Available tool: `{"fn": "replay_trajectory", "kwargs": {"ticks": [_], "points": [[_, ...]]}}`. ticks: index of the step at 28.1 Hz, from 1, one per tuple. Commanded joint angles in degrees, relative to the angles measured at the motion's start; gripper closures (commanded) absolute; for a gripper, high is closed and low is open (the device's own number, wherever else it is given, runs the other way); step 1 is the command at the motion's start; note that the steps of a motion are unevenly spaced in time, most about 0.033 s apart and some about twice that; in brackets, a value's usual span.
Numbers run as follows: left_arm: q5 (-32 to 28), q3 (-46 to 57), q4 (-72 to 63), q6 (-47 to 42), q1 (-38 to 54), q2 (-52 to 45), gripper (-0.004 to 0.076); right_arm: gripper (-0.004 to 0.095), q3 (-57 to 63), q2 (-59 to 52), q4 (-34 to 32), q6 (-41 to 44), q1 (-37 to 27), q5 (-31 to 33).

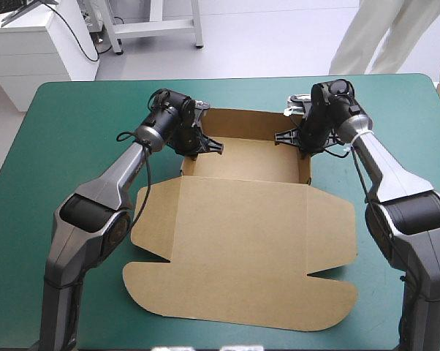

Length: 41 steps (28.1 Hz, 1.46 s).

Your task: Fold the box

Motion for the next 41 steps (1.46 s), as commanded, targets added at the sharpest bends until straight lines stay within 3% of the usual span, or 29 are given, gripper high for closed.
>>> {"fn": "replay_trajectory", "kwargs": {"ticks": [1,3,6,9,11,21,30,36,41], "points": [[-0.10,-1.46,0.16,2.41,-0.60,-3.72,0.0747,0.0811,-1.85,-3.60,4.59,-3.90,0.77,0.30],[-0.10,-1.57,0.31,2.53,-0.33,-4.99,0.0666,0.0572,-1.88,-4.48,4.26,-3.90,0.77,0.20],[0.49,-1.57,0.05,2.77,0.27,-6.64,0.0369,0.0288,-2.09,-5.57,4.13,-3.56,0.77,0.20],[0.76,-1.57,-0.38,3.19,0.50,-7.62,0.0193,0.0278,-2.91,-6.20,4.18,-3.33,0.77,0.31],[1.00,-1.57,-0.38,3.31,0.50,-8.14,0.0150,0.0278,-3.26,-6.91,4.08,-3.10,0.77,0.31],[1.75,-1.57,0.23,5.07,0.39,-14.15,0.0151,0.0278,-3.61,-11.11,2.58,-2.67,0.67,0.31],[2.08,-0.83,1.31,8.25,-0.23,-29.24,0.0167,0.0277,-3.61,-18.50,-0.29,-3.18,0.67,0.31],[2.08,8.96,4.09,9.03,-0.23,-42.37,0.0167,0.0271,-3.61,-19.93,-3.72,-3.30,0.67,0.31],[0.74,21.11,4.33,9.13,-0.23,-53.67,0.0167,0.0176,-3.61,-18.87,-3.32,-2.89,0.67,0.31]]}}
